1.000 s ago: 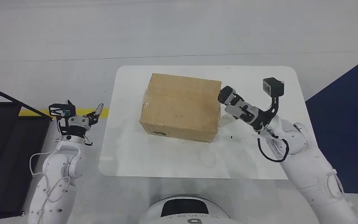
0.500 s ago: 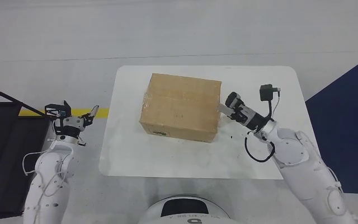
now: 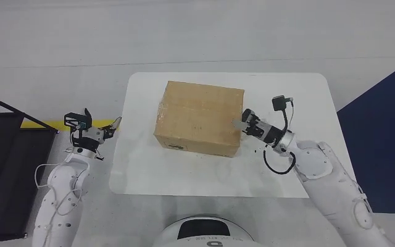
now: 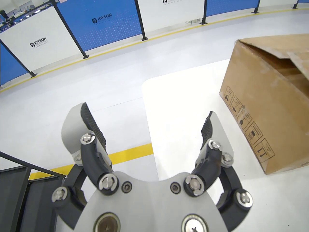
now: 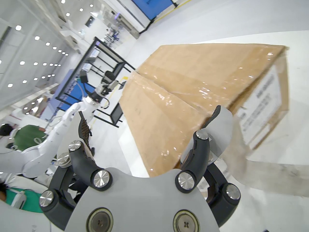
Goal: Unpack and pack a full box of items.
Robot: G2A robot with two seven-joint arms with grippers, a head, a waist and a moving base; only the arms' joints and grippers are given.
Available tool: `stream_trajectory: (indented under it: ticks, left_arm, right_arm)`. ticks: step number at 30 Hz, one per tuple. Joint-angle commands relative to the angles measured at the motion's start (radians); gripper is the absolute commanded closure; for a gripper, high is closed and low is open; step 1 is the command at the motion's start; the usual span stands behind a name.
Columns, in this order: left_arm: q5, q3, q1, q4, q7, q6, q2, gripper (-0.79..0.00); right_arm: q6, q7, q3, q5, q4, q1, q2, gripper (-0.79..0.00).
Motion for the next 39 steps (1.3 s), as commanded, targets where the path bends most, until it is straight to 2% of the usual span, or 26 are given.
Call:
stream_trajectory:
  ticks: [1,7,12,16,22,28,33,39]
  left_arm:
    - [0.004,0.003,-0.001,0.002,0.002,0.001,0.0,-0.785]
    - [-0.007,0.006,-0.004,0.009,-0.006,-0.011,-0.001,-0.785]
    - [-0.039,0.002,-0.011,0.004,-0.024,-0.044,-0.001,-0.785]
    - [-0.092,-0.007,-0.029,-0.025,-0.068,-0.085,0.0,-0.785]
    - [-0.135,-0.011,-0.049,-0.13,-0.134,-0.127,0.003,-0.785]
    - [-0.096,0.04,-0.035,-0.201,-0.175,-0.183,0.004,-0.785]
    - [-0.067,0.063,0.003,-0.213,-0.21,-0.343,0.014,-0.785]
    - [-0.042,0.035,0.052,-0.206,-0.161,-0.523,0.029,-0.785]
  right_arm:
    - [-0.051,0.024,-0.005,0.087,0.02,0.009,-0.003,-0.785]
    - [-0.167,0.169,-0.011,0.324,0.057,0.023,-0.003,-0.785]
    - [-0.206,0.358,-0.019,0.489,0.066,0.025,0.003,-0.785]
    - [-0.211,0.511,-0.026,0.571,0.067,0.022,0.01,-0.785]
    - [-0.235,0.642,-0.028,0.606,0.046,-0.002,0.018,-0.785]
    - [-0.226,0.664,-0.022,0.573,0.01,-0.036,0.03,-0.785]
    - [-0.252,0.638,-0.004,0.55,0.02,-0.059,0.037,-0.785]
    - [-0.281,0.591,0.032,0.521,0.025,-0.078,0.041,-0.785]
